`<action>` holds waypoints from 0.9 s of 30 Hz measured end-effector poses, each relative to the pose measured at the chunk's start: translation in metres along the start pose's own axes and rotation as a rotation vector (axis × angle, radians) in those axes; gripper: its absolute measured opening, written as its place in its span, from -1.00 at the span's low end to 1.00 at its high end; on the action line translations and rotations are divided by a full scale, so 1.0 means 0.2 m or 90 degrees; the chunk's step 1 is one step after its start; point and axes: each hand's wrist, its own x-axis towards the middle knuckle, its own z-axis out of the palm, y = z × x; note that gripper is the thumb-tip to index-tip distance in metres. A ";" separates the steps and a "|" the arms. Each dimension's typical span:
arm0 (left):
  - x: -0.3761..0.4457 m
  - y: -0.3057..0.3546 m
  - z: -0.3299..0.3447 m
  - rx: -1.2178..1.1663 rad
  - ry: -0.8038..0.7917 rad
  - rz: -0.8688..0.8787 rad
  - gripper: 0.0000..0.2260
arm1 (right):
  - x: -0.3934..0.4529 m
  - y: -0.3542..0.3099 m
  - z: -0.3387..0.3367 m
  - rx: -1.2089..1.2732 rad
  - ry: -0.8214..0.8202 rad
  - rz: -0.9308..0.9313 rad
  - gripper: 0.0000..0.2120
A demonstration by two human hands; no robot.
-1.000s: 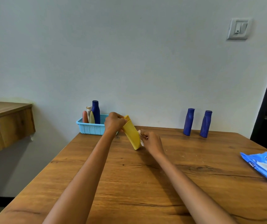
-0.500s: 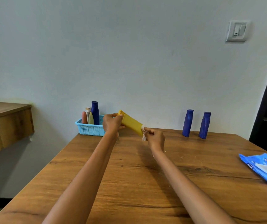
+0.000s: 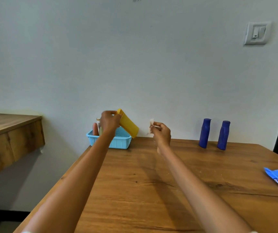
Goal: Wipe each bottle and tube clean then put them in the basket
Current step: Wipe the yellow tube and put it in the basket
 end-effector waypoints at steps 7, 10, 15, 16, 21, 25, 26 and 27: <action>0.35 0.13 -0.06 0.145 0.028 0.061 -0.83 | 0.15 -0.11 0.30 0.103 -0.125 0.103 -0.88; 0.42 0.08 -0.02 0.235 0.007 0.097 -0.76 | 0.20 -0.06 0.37 0.124 -0.132 0.130 -0.87; 0.49 -0.09 0.10 0.354 -0.021 0.161 -0.82 | 0.28 0.09 0.43 0.131 -0.123 0.166 -0.87; 0.50 -0.11 0.12 0.367 -0.022 0.167 -0.84 | 0.29 0.12 0.43 0.123 -0.117 0.165 -0.88; 0.55 -0.19 0.22 0.445 -0.029 0.220 -0.87 | 0.34 0.21 0.45 0.103 -0.109 0.159 -0.89; 0.58 -0.23 0.28 0.512 -0.035 0.259 -0.90 | 0.35 0.24 0.46 0.104 -0.108 0.144 -0.89; 0.58 -0.24 0.29 0.526 -0.035 0.264 -0.91 | 0.35 0.24 0.46 0.103 -0.109 0.142 -0.89; 0.58 -0.24 0.30 0.538 -0.035 0.264 -0.91 | 0.35 0.24 0.46 0.101 -0.112 0.141 -0.88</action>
